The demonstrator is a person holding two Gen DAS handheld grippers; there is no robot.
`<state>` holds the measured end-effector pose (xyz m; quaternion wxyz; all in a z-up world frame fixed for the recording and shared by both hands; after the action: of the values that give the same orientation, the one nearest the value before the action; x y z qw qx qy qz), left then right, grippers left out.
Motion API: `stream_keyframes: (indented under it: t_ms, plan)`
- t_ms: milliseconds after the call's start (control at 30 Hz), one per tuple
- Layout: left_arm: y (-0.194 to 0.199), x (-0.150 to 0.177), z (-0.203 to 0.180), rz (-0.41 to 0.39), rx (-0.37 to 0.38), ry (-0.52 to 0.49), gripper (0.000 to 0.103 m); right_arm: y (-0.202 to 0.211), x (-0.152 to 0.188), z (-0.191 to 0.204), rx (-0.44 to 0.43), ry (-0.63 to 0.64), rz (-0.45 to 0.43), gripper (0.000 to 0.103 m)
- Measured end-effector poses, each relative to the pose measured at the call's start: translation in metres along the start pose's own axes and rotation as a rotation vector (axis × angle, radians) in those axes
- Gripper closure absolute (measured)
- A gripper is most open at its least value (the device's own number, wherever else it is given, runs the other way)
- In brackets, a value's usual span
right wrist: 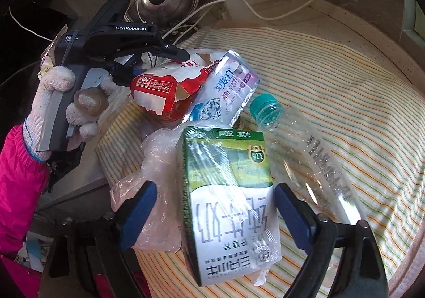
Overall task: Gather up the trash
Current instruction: 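Grasp the red-and-white wrapper with the left tool while the right tool grasps the green milk carton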
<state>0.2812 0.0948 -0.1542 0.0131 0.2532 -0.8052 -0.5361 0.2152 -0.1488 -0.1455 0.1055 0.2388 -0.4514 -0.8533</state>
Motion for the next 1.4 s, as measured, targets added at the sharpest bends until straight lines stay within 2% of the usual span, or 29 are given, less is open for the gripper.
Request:
stream_keyframes:
  t_ms: [67, 167, 233, 267, 367, 567, 733, 867, 1067, 1400]
  plan:
    - [0.001, -0.001, -0.001, -0.008, 0.011, 0.009, 0.059, 0.000, -0.002, -0.002, -0.005, -0.008, 0.004, 0.028]
    - [0.004, -0.003, -0.005, -0.029, 0.025, 0.016, 0.063, 0.002, -0.003, -0.004, -0.031, -0.029, 0.004, 0.032]
    - [0.008, -0.003, -0.006, -0.042, 0.029, 0.018, 0.067, 0.004, -0.002, -0.005, -0.045, -0.040, 0.003, 0.032]
    - [0.011, -0.003, -0.006, -0.051, 0.035, 0.019, 0.073, 0.006, -0.002, -0.006, -0.053, -0.045, 0.000, 0.033]
    - [0.022, -0.002, -0.010, -0.074, 0.057, 0.020, 0.080, 0.009, -0.001, -0.008, -0.074, -0.064, -0.011, 0.033]
    - [0.046, 0.000, -0.017, -0.124, 0.031, -0.009, 0.088, 0.021, 0.000, -0.007, -0.123, -0.090, -0.057, 0.034]
    - [0.066, 0.002, -0.015, -0.159, 0.039, -0.002, 0.091, 0.029, -0.001, -0.007, -0.149, -0.115, -0.090, 0.034]
    - [0.072, 0.005, -0.014, -0.150, 0.021, -0.022, 0.095, 0.036, -0.003, -0.003, -0.152, -0.125, -0.109, 0.034]
    - [0.103, 0.010, -0.011, -0.186, 0.086, -0.047, 0.095, 0.052, 0.001, 0.004, -0.147, -0.155, -0.162, 0.034]
    - [0.156, 0.054, 0.011, -0.216, 0.140, -0.092, 0.095, 0.079, 0.024, 0.035, -0.118, -0.197, -0.244, 0.034]
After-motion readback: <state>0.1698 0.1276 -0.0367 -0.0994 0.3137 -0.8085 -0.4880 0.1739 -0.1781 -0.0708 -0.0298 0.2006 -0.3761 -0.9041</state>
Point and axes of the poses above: each gripper's, at about its wrist camera, not at the fingertips, and y roughly against the way its jaws point, z to its left, x to its underside, the point moved 3 cm from there along -y, roughly the way its jaws point, and after that the axes turned 9 degrees about -y, right-handed, at the moved point
